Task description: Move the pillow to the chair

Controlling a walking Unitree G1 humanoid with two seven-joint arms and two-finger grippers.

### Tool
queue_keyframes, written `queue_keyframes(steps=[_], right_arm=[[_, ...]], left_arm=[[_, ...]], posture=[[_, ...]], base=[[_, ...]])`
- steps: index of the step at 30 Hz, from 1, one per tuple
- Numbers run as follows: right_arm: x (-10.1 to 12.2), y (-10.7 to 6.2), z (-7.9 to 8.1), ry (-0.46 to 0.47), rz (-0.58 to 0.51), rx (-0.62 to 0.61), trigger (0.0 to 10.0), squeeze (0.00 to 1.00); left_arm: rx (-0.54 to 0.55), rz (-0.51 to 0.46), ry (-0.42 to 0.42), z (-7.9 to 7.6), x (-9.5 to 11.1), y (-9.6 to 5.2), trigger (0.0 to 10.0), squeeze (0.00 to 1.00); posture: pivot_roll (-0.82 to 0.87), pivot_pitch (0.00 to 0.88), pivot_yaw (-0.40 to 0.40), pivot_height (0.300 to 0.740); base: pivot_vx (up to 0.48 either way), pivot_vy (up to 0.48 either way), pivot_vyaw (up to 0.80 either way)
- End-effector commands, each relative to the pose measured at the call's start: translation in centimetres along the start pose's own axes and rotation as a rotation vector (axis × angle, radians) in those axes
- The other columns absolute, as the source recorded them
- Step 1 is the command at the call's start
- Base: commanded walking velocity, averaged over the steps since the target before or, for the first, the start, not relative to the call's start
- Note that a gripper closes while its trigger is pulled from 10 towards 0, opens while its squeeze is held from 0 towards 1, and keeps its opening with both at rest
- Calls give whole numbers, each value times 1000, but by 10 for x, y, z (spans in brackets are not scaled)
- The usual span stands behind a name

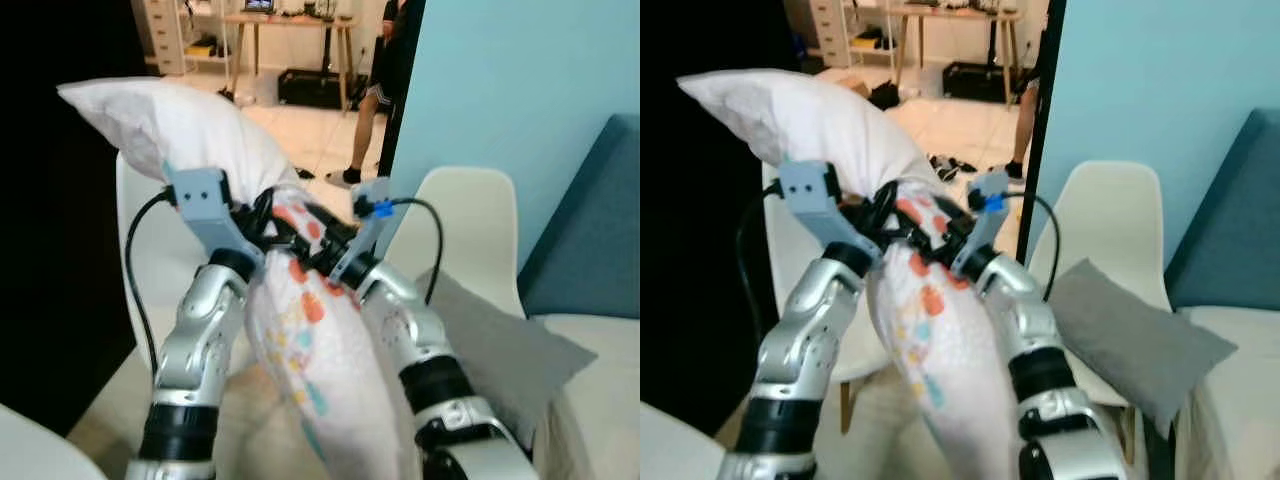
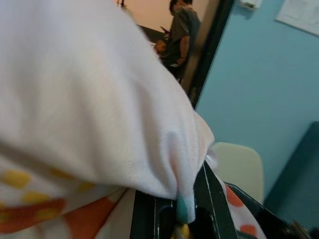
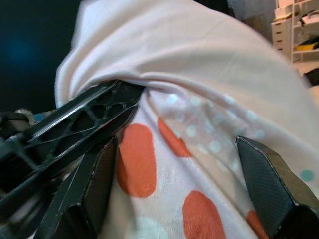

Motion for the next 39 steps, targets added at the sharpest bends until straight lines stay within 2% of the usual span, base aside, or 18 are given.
queue_keyframes(steps=[1,19,39], right_arm=[[-4,-1,-1,4,15,-5,10000,0],[-2,-2,-3,8,4,-13,10000,0],[0,-2,-2,-1,0,-10,10000,0]], left_arm=[[-45,-81,6,-10,18,3,10000,0],[-53,-77,7,-12,17,3,10000,0],[-61,-77,5,-14,17,4,10000,0]], posture=[[-59,0,-12,714],[-63,0,-8,714],[-65,0,-8,714]], base=[[337,0,0],[340,0,0],[480,0,0]])
Point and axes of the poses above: a point about 5 cm out from each wrist's last joint towards the gripper, its own y axis pointing out of the wrist towards the gripper, its own x axis along the axis of the wrist's last joint, z = x × y, the point moved 4 cm from there along y, pointing out of the wrist towards the gripper, and after that the axes turned 2 degrees about y, right-handed, at the moved point
